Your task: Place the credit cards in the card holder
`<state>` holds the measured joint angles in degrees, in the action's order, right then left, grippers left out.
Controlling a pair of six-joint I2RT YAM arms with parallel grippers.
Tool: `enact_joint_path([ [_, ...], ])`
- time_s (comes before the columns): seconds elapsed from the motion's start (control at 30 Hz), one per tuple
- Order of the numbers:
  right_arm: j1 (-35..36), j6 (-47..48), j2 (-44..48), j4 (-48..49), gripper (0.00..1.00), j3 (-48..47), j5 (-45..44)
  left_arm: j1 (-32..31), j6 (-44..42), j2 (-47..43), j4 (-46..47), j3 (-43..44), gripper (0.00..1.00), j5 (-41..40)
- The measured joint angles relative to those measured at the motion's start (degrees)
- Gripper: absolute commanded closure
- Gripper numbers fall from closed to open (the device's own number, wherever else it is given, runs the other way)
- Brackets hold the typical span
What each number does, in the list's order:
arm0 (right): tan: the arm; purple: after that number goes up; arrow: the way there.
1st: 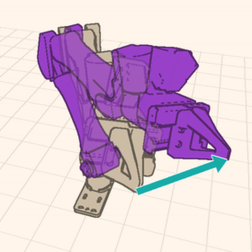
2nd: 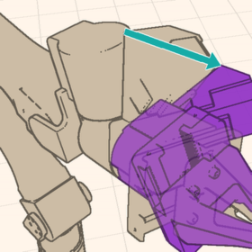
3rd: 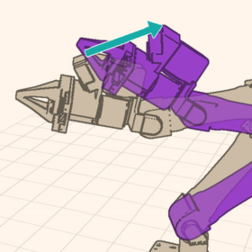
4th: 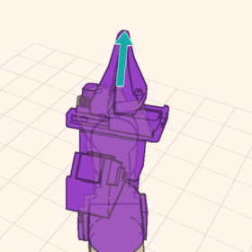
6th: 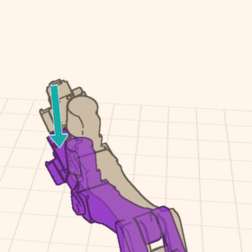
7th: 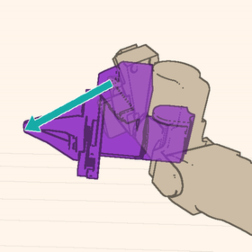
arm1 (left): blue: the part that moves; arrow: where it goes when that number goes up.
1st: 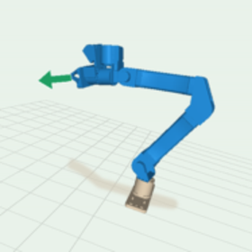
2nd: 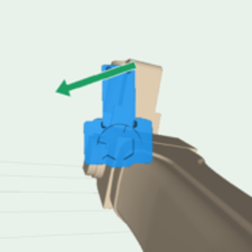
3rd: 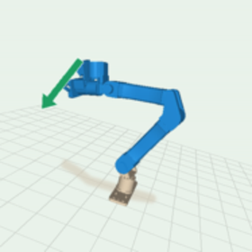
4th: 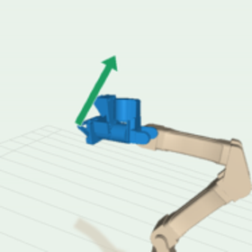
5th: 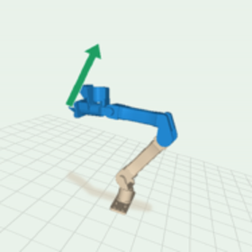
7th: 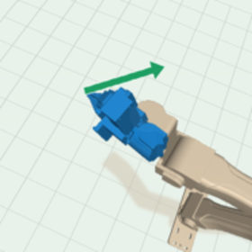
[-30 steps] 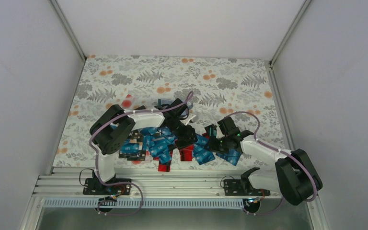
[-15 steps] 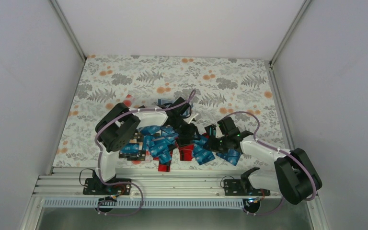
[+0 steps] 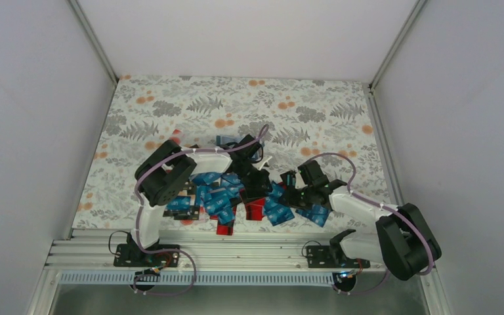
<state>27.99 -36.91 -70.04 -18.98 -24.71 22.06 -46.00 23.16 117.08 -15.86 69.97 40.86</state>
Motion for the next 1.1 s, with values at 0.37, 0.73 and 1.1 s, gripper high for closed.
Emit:
enact_joint_path([
  [0.37,-0.09,-0.35,6.75,-6.29,0.54,-6.64,-2.36,0.04,0.22,-5.66,-4.48,2.54,0.98,-5.42],
  [0.73,-1.62,-6.27,9.20,3.26,0.48,-21.18,-1.29,6.73,12.33,-23.67,1.46,2.29,0.98,-16.74],
  [1.1,-3.48,-20.37,6.32,20.39,0.49,-23.54,3.34,8.79,24.06,-32.96,12.96,-0.17,0.98,-19.74],
])
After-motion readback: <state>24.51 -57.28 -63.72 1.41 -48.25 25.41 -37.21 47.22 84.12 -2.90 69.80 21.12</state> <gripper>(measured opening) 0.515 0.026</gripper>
